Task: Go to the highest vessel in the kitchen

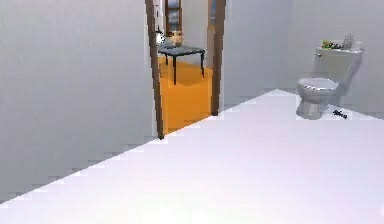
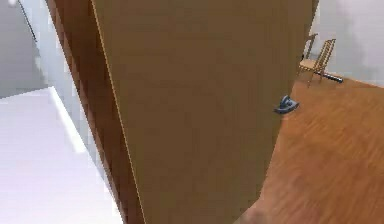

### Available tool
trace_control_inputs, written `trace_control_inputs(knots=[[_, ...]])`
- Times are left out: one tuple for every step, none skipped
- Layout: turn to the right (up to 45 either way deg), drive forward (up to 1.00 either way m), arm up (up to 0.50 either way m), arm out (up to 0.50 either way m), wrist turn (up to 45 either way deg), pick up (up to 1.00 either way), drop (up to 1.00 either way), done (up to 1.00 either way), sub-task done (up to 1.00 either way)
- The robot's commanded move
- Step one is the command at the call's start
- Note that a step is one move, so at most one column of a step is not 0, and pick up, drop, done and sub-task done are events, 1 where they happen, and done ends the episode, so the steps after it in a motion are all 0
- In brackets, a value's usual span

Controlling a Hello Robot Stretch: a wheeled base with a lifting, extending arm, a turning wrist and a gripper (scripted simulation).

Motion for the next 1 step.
trace_control_inputs(knots=[[0.0,1.00,0.00,0.00,0.0,0.00,0.00,0.00,0.00]])
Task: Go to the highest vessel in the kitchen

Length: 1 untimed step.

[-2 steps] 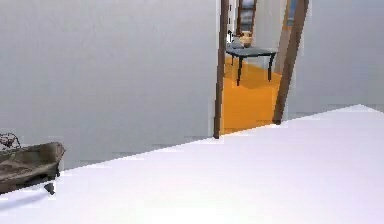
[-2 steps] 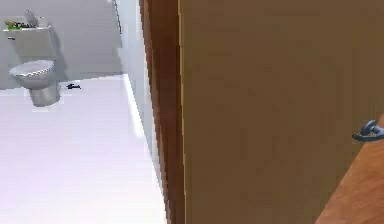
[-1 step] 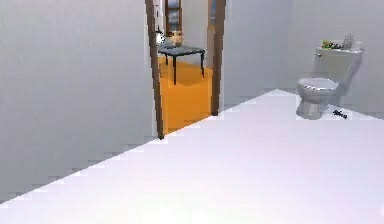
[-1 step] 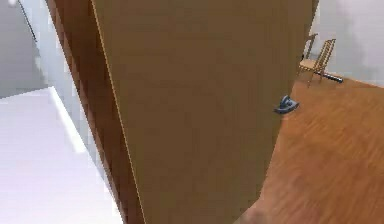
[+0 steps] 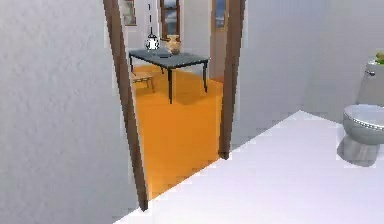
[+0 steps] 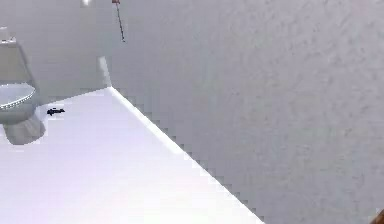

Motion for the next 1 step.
trace_control_inputs(knots=[[0.0,1.00,0.00,0.00,0.0,0.00,0.00,0.00,0.00]])
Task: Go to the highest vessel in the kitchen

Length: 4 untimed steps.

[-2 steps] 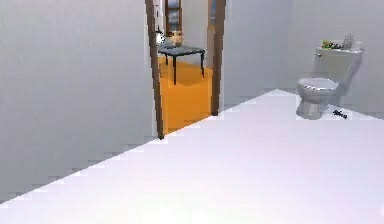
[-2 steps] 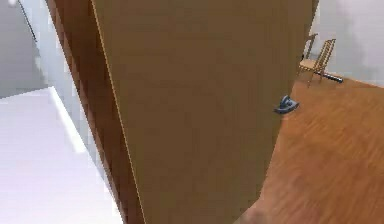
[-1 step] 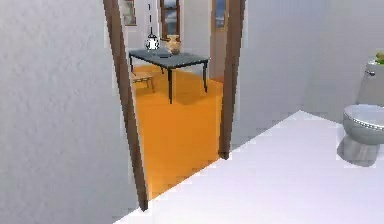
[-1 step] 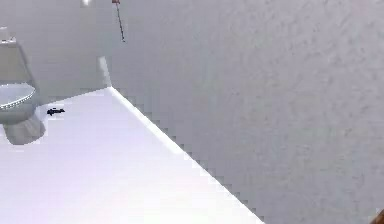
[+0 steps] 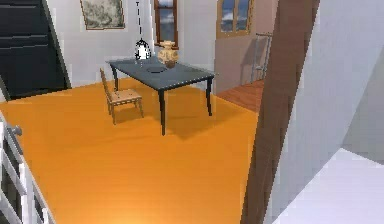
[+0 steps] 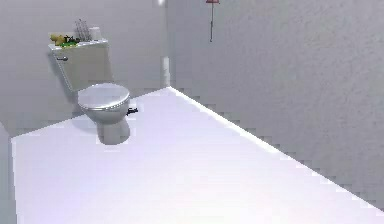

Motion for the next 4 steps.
trace_control_inputs(knots=[[3.0,0.00,0.00,0.00,0.0,0.00,0.00,0.00,0.00],[0.0,0.30,0.00,0.00,0.0,0.00,0.00,0.00,0.00],[-6.0,0.00,0.00,0.00,0.0,0.00,0.00,0.00,0.00],[-3.0,0.00,0.00,0.00,0.0,0.00,0.00,0.00,0.00]])
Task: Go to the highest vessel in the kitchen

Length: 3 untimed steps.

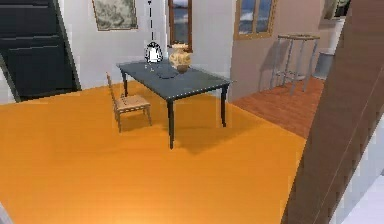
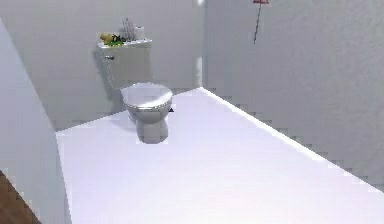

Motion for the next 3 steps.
trace_control_inputs(knots=[[0.0,0.50,0.00,0.00,0.0,0.00,0.00,0.00,0.00],[-18.0,0.00,0.00,0.00,0.0,0.00,0.00,0.00,0.00],[0.0,0.05,0.00,0.00,0.0,0.00,0.00,0.00,0.00]])
